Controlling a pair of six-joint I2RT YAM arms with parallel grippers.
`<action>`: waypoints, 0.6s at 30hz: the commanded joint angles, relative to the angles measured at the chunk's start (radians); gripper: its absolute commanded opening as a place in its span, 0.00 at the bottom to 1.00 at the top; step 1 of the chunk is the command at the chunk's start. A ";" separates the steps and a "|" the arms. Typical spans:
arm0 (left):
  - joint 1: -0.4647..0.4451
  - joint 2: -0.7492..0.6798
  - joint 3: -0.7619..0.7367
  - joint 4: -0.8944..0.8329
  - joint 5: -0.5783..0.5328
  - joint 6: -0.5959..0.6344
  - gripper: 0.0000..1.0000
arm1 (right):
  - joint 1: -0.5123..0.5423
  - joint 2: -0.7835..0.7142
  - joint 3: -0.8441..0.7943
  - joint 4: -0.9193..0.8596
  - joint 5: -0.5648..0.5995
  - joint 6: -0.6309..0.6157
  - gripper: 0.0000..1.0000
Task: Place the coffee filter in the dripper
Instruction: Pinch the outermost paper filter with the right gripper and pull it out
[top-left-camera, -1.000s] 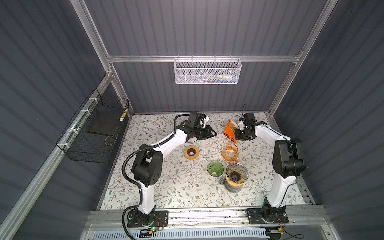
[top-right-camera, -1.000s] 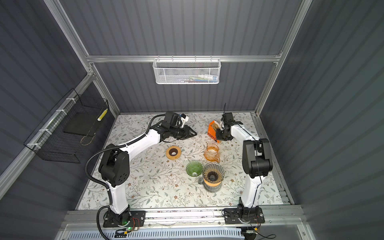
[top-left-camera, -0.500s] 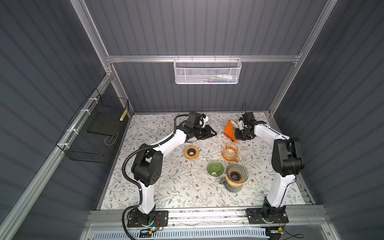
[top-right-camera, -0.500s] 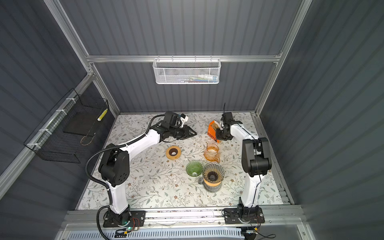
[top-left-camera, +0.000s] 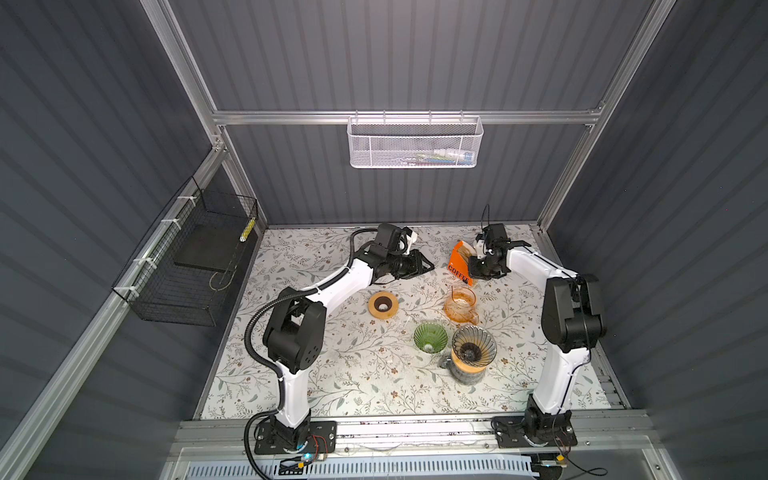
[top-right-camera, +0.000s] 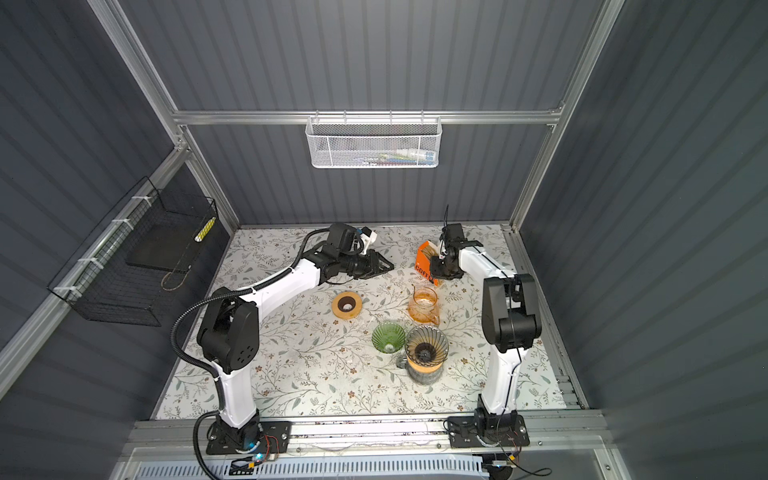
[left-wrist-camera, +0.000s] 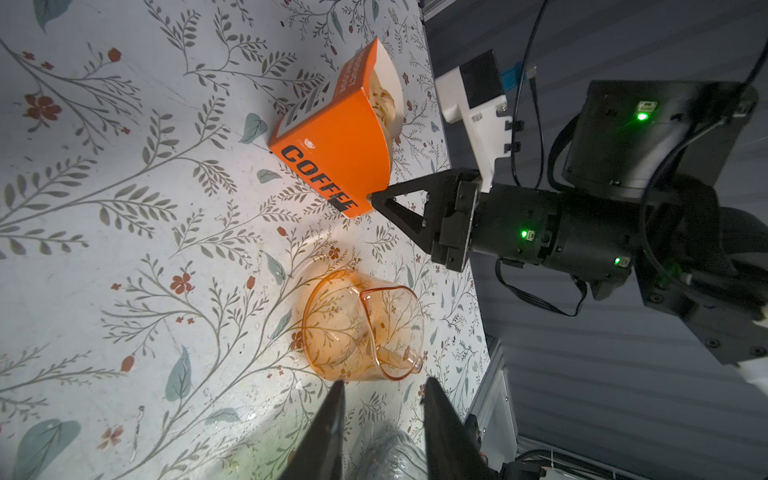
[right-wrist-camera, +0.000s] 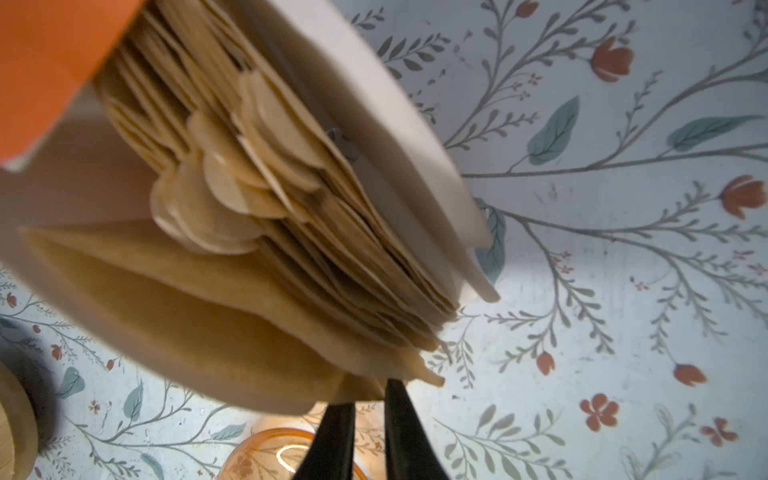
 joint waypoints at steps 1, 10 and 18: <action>0.007 0.018 -0.013 0.006 0.023 -0.011 0.32 | 0.005 0.026 0.024 -0.012 0.021 -0.011 0.19; 0.007 0.017 -0.018 0.009 0.025 -0.015 0.33 | 0.008 0.038 0.035 -0.022 0.031 -0.018 0.19; 0.007 0.014 -0.021 0.012 0.023 -0.016 0.32 | 0.011 0.041 0.035 -0.020 0.036 -0.017 0.13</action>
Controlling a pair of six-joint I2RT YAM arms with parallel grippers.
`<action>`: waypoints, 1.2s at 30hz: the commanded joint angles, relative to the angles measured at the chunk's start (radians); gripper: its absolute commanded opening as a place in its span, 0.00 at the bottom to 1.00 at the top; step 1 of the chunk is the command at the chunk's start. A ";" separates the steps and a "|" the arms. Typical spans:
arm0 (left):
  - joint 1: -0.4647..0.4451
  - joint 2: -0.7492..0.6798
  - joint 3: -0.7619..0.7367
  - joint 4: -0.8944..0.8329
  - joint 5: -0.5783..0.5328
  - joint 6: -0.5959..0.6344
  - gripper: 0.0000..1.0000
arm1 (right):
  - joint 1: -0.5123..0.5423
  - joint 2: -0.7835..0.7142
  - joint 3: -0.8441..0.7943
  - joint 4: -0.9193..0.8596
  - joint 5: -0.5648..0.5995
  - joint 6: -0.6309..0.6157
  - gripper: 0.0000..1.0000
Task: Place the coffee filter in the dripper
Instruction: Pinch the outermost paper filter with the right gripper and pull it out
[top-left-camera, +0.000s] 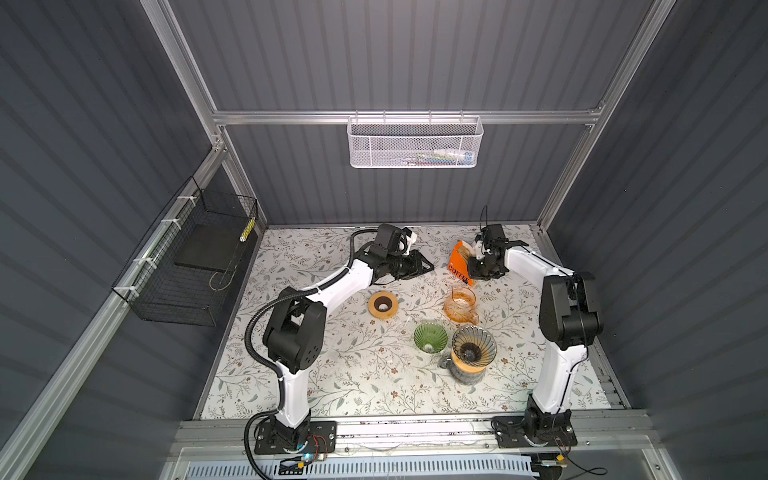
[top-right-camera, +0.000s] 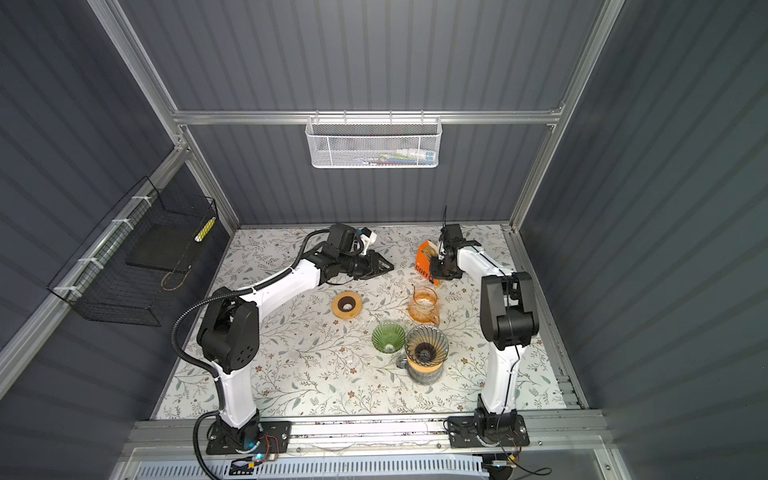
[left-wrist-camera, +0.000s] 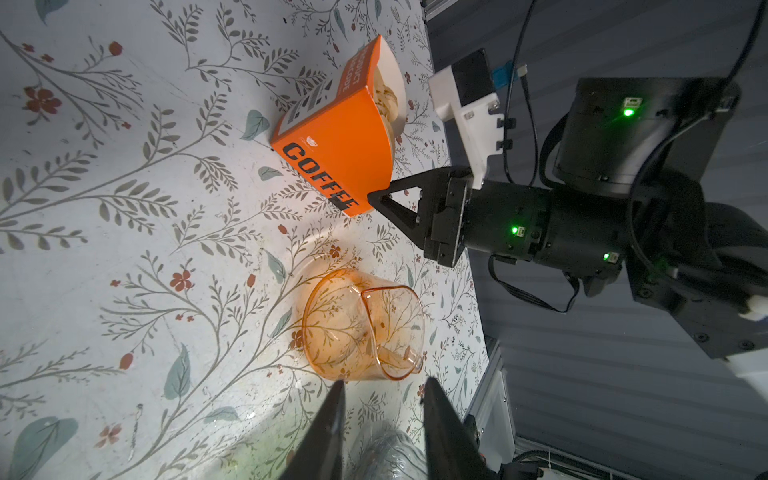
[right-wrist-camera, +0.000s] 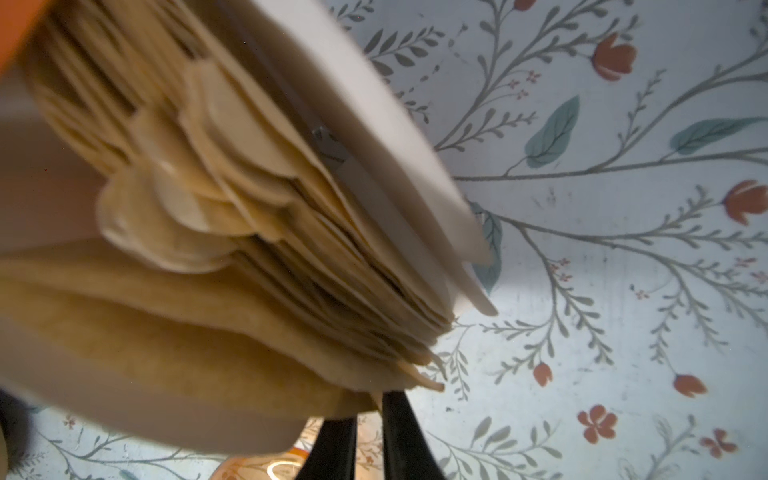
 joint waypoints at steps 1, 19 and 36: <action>0.008 0.014 -0.013 0.005 0.023 -0.005 0.33 | 0.007 0.010 0.019 -0.018 0.017 -0.007 0.10; 0.007 -0.011 -0.033 0.021 0.026 -0.016 0.32 | 0.010 -0.049 -0.014 -0.031 0.037 -0.006 0.00; 0.008 -0.024 -0.040 0.024 0.025 -0.018 0.32 | 0.011 -0.096 -0.047 -0.040 0.043 0.004 0.00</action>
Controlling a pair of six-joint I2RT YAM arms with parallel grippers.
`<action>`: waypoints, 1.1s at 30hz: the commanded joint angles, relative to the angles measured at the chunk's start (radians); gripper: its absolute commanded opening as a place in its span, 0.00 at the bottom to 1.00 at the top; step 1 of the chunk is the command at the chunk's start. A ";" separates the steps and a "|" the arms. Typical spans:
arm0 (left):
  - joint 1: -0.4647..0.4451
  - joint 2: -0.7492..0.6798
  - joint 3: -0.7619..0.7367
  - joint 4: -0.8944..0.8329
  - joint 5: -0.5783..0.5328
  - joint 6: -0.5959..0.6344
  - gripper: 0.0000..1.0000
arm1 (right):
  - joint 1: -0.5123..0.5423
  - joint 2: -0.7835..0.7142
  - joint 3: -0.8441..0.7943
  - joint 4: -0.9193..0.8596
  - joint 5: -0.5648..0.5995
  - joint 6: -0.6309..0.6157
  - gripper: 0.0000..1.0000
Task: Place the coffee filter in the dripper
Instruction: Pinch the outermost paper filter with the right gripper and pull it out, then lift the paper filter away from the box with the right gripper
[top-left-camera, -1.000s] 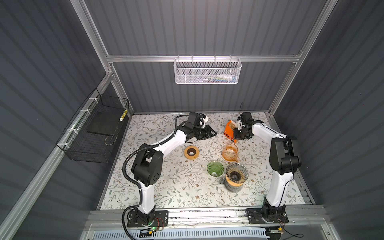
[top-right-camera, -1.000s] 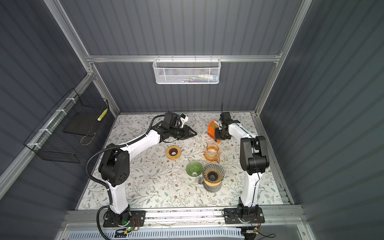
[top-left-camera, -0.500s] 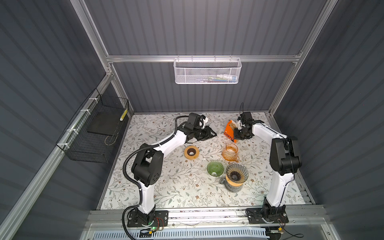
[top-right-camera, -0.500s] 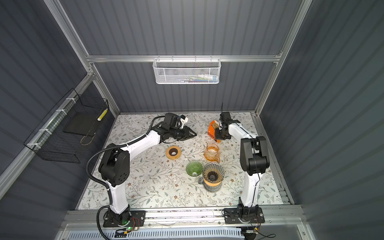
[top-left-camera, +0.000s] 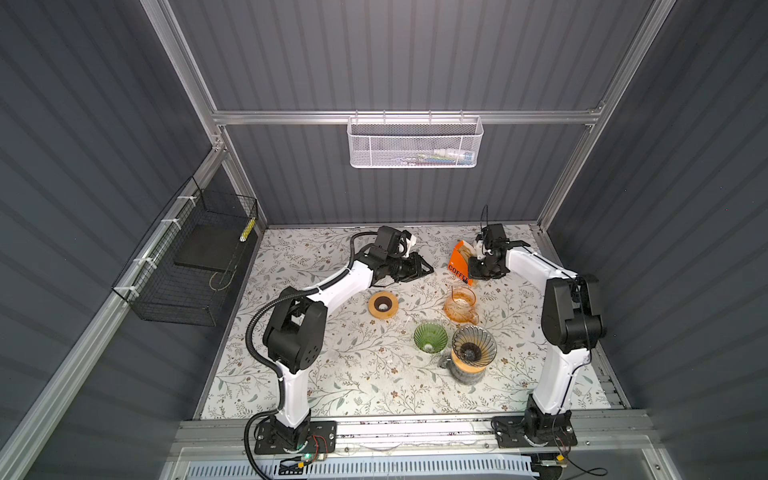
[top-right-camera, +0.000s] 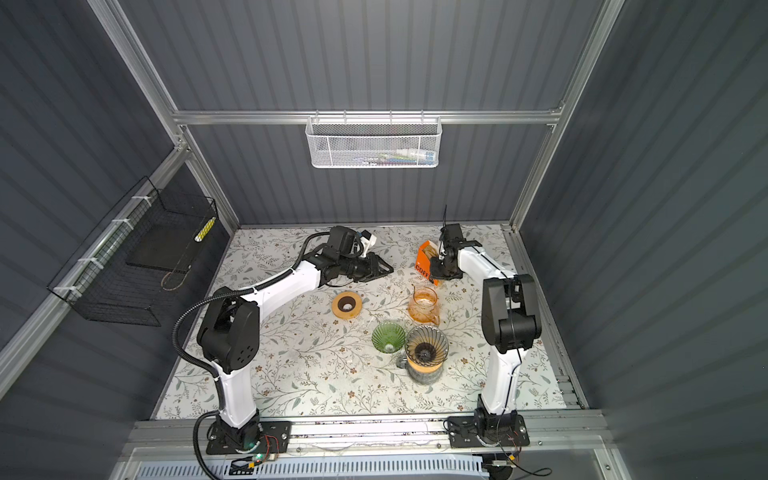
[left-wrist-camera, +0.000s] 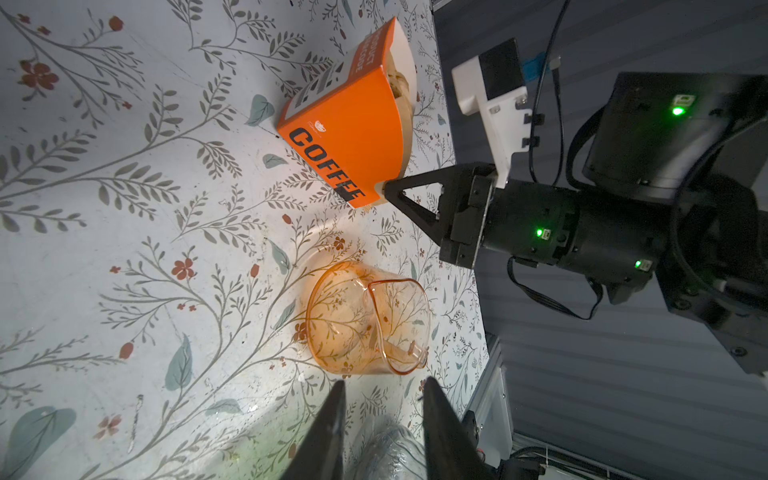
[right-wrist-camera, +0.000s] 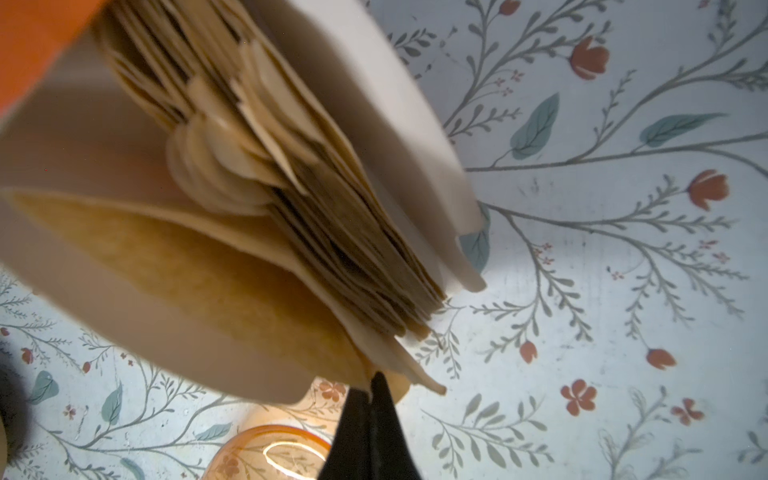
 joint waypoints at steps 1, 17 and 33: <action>0.007 -0.026 -0.018 0.017 0.016 -0.008 0.32 | 0.006 -0.053 -0.024 -0.028 0.016 0.002 0.00; 0.007 -0.069 -0.047 0.023 0.006 -0.002 0.32 | 0.008 -0.167 -0.112 -0.051 0.030 0.016 0.00; 0.007 -0.131 -0.065 -0.037 -0.029 0.051 0.32 | 0.021 -0.347 -0.192 -0.118 0.036 0.035 0.00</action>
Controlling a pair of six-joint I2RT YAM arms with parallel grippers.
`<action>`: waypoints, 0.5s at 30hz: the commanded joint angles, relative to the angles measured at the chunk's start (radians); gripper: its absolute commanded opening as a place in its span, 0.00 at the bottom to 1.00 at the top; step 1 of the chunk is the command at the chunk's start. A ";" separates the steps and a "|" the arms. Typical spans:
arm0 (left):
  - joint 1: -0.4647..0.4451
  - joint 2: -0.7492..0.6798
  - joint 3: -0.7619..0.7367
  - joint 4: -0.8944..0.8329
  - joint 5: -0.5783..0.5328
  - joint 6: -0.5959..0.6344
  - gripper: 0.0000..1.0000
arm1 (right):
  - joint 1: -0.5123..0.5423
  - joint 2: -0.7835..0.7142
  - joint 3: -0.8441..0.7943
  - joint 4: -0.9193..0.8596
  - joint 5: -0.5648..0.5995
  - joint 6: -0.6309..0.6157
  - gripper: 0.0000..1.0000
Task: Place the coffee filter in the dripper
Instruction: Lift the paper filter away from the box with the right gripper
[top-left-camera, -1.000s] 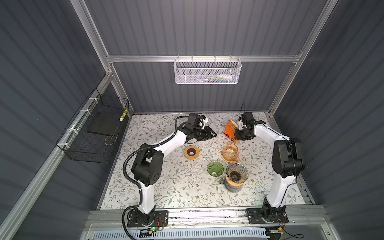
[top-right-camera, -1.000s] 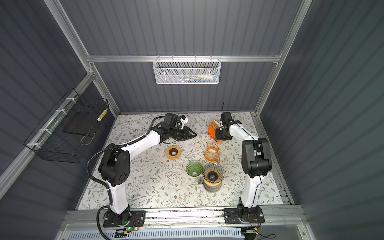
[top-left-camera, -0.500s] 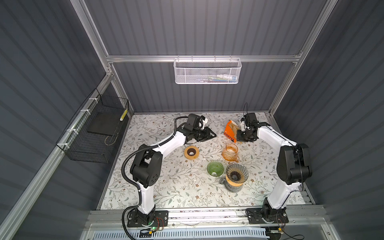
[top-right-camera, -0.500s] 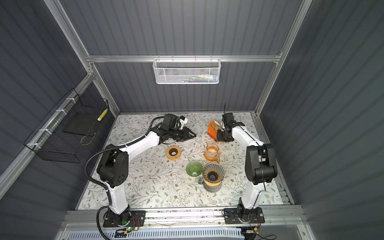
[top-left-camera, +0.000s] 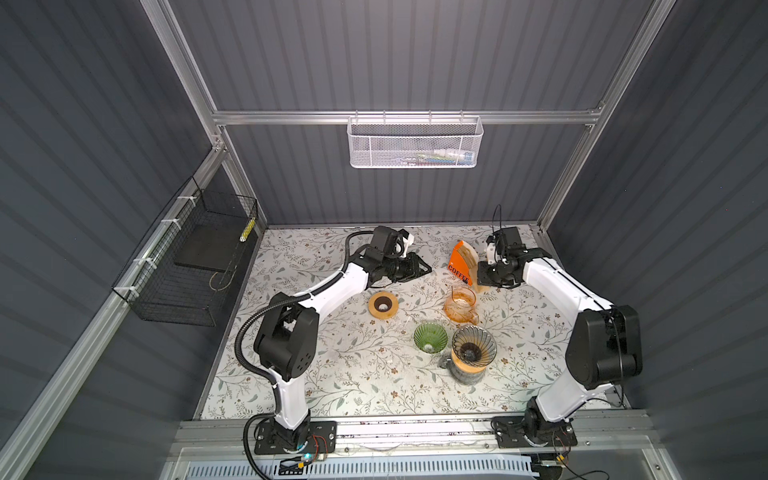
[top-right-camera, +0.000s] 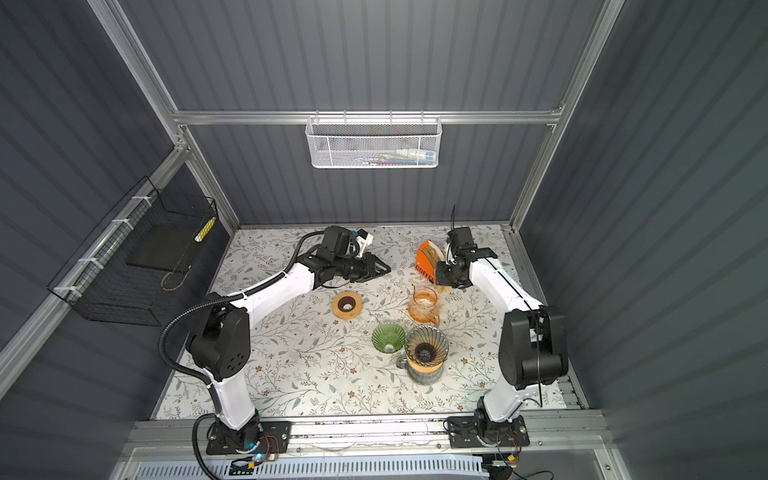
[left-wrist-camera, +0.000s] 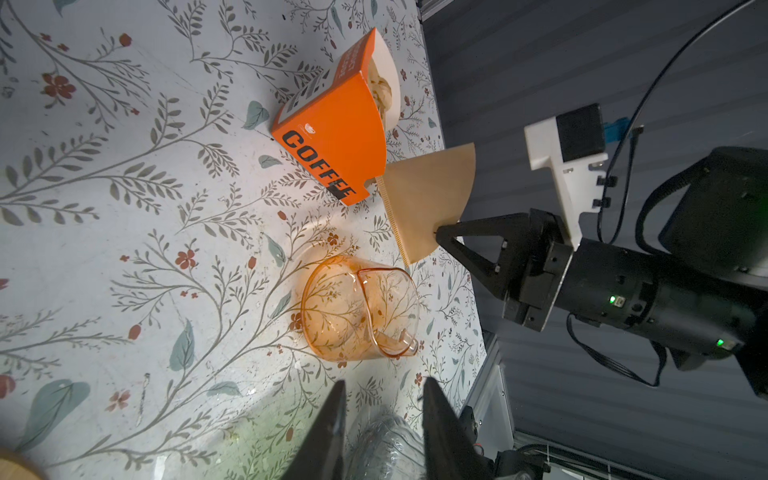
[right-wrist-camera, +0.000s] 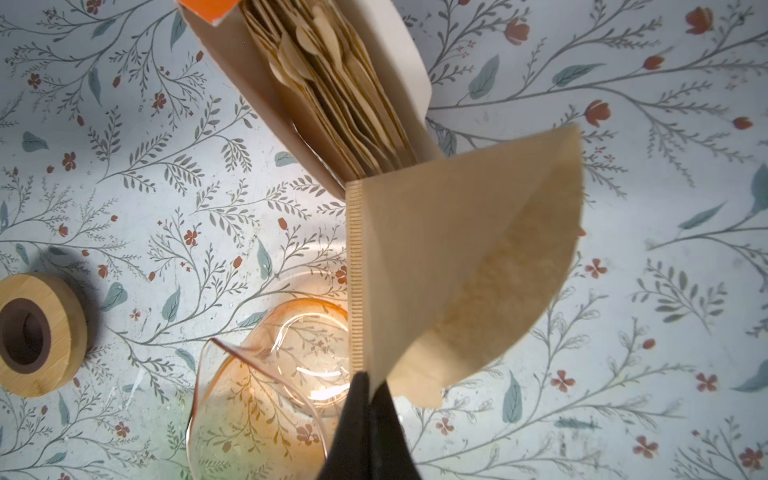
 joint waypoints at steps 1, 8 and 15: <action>0.007 -0.050 -0.017 -0.027 -0.013 0.037 0.32 | 0.009 -0.057 -0.026 -0.052 0.014 0.011 0.00; 0.007 -0.088 -0.039 -0.027 -0.016 0.041 0.32 | 0.016 -0.186 -0.068 -0.102 0.014 0.036 0.00; 0.008 -0.125 -0.029 -0.105 -0.033 0.093 0.32 | 0.047 -0.325 -0.061 -0.216 0.017 0.061 0.00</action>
